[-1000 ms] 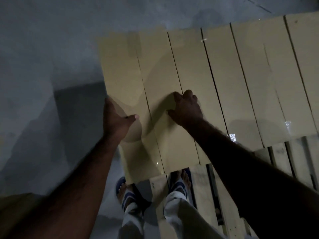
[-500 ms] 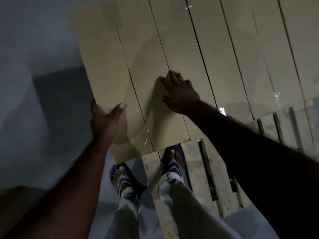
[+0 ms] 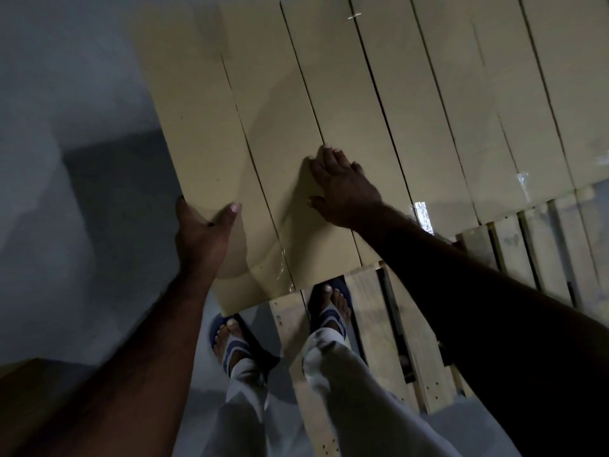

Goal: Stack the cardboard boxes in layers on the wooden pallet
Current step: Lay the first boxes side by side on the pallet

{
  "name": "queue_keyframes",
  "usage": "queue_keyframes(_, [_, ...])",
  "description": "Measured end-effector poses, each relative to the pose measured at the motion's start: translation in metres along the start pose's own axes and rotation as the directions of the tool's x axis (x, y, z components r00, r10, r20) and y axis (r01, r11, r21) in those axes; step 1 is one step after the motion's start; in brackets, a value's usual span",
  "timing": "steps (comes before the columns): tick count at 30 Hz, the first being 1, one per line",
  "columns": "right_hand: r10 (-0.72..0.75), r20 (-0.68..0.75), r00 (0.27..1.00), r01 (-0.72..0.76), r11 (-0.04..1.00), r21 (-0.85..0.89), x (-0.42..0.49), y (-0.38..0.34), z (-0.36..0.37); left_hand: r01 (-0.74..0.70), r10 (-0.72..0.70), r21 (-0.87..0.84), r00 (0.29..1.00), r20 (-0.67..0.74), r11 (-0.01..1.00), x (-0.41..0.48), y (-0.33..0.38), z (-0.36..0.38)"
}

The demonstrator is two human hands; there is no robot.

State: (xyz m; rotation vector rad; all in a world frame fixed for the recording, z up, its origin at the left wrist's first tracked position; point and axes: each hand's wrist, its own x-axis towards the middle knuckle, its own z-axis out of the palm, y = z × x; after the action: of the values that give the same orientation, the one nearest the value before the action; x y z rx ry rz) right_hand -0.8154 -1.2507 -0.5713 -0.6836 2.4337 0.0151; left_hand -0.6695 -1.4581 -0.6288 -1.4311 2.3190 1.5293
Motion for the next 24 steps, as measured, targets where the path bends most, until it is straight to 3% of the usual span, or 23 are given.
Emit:
queue_keyframes(10, [0.015,-0.077,0.997,-0.011,0.999,0.051,-0.004,-0.006,-0.004,-0.03,0.041,-0.092,0.991,0.127,0.995,0.021,0.004,-0.016])
queue_keyframes(14, [0.088,-0.07,0.994,-0.079,0.989,0.127,-0.003,-0.011,0.0,-0.029,0.047,-0.134,0.99,0.135,0.991,0.024,0.008,-0.013])
queue_keyframes(19, [0.174,-0.027,0.984,-0.167,0.972,0.166,0.002,-0.018,0.006,-0.025,0.032,-0.067,0.994,0.103,0.997,0.024,0.01,-0.008])
queue_keyframes(24, [0.166,-0.012,0.986,-0.163,0.977,0.137,0.001,-0.021,0.01,0.015,-0.017,0.012,0.983,0.185,1.0,0.029,0.009,-0.012])
